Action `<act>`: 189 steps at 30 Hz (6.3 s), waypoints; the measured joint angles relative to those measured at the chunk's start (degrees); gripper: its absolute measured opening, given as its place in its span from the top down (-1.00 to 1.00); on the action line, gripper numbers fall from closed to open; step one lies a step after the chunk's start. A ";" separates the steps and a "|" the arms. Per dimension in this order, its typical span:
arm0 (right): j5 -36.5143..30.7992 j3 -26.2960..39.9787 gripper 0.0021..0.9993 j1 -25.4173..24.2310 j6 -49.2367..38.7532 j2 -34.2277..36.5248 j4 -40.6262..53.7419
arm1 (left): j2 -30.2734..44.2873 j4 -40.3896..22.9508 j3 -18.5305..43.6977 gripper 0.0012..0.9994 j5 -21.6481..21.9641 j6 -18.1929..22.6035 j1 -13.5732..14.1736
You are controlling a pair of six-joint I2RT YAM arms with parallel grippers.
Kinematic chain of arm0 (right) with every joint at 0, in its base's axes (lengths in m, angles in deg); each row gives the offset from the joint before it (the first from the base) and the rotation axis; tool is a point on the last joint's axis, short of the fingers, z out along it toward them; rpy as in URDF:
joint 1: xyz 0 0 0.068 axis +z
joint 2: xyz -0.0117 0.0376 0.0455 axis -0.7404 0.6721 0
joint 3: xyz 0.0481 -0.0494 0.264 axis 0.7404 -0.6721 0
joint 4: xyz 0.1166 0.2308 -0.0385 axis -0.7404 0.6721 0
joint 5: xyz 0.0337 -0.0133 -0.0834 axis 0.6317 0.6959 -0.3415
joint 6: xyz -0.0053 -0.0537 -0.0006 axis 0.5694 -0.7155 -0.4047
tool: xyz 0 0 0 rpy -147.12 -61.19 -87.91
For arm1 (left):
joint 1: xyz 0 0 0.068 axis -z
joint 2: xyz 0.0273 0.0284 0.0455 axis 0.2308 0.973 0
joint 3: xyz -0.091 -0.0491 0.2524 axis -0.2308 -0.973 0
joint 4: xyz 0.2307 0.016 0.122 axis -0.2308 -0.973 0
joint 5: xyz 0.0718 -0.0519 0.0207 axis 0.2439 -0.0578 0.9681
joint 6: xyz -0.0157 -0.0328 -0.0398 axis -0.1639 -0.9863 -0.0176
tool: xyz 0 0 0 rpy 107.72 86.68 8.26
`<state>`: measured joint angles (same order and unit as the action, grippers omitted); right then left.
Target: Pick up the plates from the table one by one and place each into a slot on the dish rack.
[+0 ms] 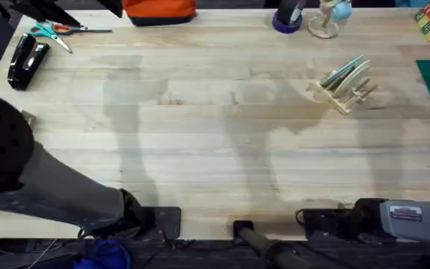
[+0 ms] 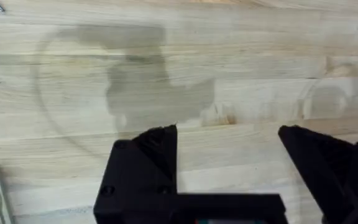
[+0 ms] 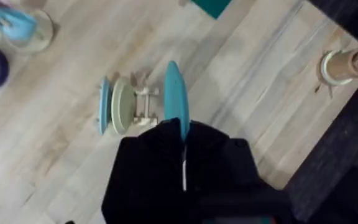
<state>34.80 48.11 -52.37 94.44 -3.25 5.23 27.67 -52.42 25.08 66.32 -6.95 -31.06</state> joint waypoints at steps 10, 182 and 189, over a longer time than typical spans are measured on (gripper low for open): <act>8.56 -1.31 0.94 -0.06 -0.66 0.00 0.00 | 0.00 0.01 0.00 -0.99 0.00 0.00 0.00; 2.85 9.92 -0.99 -1.84 9.77 16.90 0.00 | 0.00 -0.01 0.00 -0.99 0.00 0.02 0.00; 2.81 9.95 -0.99 -1.84 3.80 9.62 0.00 | 0.00 -0.01 0.00 -0.99 0.00 0.00 0.00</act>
<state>37.60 58.06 -54.20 98.24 6.37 5.23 27.67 -52.43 25.08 66.32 -6.95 -31.06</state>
